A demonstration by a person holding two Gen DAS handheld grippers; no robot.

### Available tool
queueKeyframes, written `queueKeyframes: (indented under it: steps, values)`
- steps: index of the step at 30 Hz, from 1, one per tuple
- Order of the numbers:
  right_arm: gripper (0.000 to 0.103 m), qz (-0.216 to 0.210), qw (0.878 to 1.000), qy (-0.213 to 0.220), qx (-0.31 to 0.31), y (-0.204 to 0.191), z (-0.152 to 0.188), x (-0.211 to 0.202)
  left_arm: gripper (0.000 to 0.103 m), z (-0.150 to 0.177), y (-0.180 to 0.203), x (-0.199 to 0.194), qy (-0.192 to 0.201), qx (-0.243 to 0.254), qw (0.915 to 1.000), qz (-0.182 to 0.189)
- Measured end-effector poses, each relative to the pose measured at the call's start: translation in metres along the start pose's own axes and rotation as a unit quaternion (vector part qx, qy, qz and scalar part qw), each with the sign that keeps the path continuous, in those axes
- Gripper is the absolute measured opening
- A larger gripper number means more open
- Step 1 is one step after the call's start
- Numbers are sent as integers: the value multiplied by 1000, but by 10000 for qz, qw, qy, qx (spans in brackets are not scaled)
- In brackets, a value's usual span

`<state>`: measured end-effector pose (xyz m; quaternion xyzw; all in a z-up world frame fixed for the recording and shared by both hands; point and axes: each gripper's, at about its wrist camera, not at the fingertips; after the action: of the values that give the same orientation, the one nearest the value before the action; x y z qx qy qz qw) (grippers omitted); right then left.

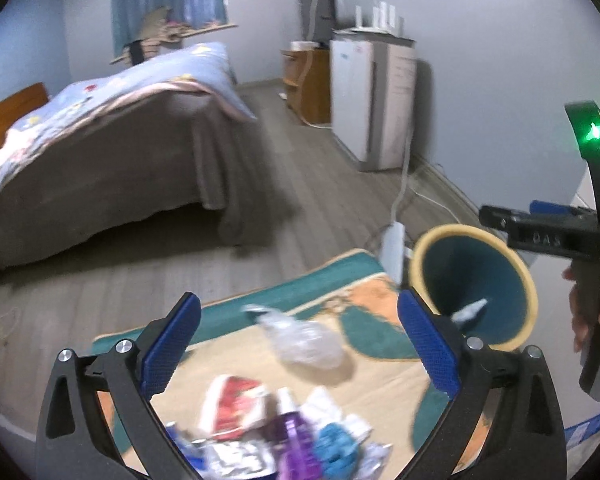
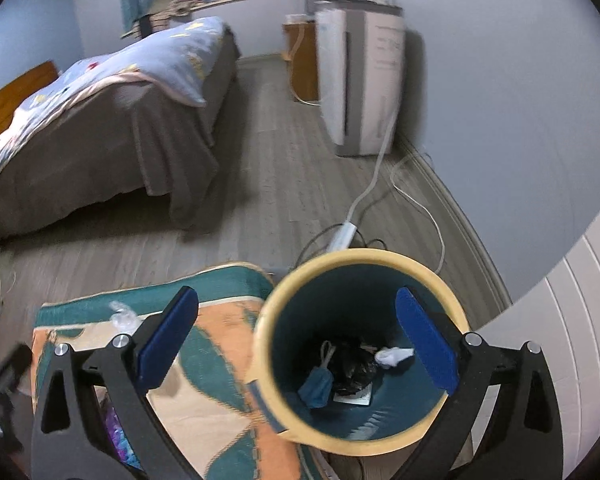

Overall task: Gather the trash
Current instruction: 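Grasp the red floral paper cup with the left gripper while the right grasps the clear plastic bag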

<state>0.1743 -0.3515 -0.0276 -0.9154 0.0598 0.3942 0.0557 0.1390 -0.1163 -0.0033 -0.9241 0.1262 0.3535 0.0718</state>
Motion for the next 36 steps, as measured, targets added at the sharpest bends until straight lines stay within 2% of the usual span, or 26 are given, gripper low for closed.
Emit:
queueKeyframes:
  steps: [7, 10, 14, 19, 22, 25, 28, 33, 36]
  values:
    - [97, -158, 9989, 70, -436, -42, 5, -9, 98, 27, -47, -25, 107, -359, 9987, -355]
    - [97, -270, 9977, 18, -622, -56, 12, -4, 98, 36, -64, -23, -23, -530, 9978, -404]
    - [97, -244, 9964, -135, -802, -68, 19, 12, 98, 39, -79, -25, 88, -659, 9969, -421]
    - [97, -288, 9971, -401, -580, -73, 24, 37, 98, 41, -94, -5, -23, -654, 9967, -473]
    - [97, -237, 9957, -569, -693, -82, 26, 57, 98, 42, -97, 8, -75, -449, 9976, -524]
    - [97, -207, 9928, -753, -908, -97, 31, 78, 98, 50, -100, 27, -315, -342, 9979, -454]
    - [97, -249, 9896, -962, -1040, -111, 36, 93, 98, 64, -104, 51, -752, -528, 9956, -196]
    - [97, -289, 9836, -1188, -1323, -129, 43, 113, 98, 87, -98, 88, -1455, -433, 9884, 79]
    - [97, -389, 9794, -1367, -1437, -138, 48, 123, 98, 97, -96, 100, -1715, -400, 9841, 247]
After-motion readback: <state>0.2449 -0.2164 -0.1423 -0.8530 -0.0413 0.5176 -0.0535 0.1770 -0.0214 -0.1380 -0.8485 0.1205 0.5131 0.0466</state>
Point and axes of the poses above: each gripper's, at about its wrist camera, not at the fingertips, and x roughly the way its jaws point, y to its right, z to its underside, and after that the axes turned 1 degree about z, right-handed
